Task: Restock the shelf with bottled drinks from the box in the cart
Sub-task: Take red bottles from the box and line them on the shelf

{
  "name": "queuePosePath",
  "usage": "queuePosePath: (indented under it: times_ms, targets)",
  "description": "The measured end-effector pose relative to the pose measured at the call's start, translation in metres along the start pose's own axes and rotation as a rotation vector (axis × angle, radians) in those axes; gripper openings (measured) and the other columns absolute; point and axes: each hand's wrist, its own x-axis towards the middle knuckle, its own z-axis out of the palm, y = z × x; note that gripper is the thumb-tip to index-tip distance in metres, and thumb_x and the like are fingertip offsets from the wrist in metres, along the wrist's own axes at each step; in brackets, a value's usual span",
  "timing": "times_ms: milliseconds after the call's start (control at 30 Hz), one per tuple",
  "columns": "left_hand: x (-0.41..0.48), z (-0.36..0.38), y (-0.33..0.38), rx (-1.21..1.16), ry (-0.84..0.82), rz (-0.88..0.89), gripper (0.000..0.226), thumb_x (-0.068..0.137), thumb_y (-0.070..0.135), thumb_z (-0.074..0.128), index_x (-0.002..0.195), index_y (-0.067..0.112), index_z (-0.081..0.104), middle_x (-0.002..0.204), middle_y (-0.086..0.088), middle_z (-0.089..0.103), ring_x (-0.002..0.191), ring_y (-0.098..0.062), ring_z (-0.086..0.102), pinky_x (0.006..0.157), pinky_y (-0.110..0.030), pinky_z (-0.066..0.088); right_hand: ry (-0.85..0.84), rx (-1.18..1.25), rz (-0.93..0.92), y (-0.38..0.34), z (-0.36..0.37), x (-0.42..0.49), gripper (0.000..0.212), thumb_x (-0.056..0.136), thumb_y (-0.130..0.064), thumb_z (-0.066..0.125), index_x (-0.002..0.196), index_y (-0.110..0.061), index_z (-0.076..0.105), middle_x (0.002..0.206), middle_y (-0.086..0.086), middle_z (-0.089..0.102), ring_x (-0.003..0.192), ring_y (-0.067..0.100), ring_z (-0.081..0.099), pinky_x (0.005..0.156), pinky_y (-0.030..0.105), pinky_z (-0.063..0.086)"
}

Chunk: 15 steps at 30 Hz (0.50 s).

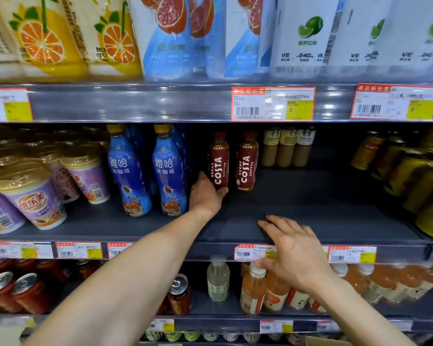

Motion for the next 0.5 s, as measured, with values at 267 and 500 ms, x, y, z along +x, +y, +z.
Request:
queuePosePath:
  times_ms: [267, 500]
  targets:
    - [-0.036, -0.024, 0.004, 0.176, -0.148, 0.054, 0.057, 0.087, 0.032, 0.071, 0.135, 0.014, 0.047, 0.132, -0.008, 0.059, 0.123, -0.029, 0.055, 0.1, -0.037, 0.047, -0.028, -0.001, 0.02, -0.002, -0.003, 0.0, 0.088, 0.075, -0.066, 0.067, 0.151, -0.032, 0.039, 0.158, -0.006, 0.039, 0.144, 0.017, 0.036, 0.111, 0.037, 0.034]
    - [-0.105, -0.044, -0.003, 0.429, -0.29, 0.376, 0.046, 0.092, 0.052, 0.058, 0.125, 0.021, 0.062, 0.125, 0.0, 0.064, 0.116, -0.022, 0.055, 0.095, -0.034, 0.046, -0.048, -0.017, 0.03, -0.002, -0.001, 0.0, 0.09, 0.074, -0.067, 0.067, 0.152, -0.031, 0.038, 0.159, -0.005, 0.037, 0.144, 0.016, 0.034, 0.11, 0.037, 0.031]
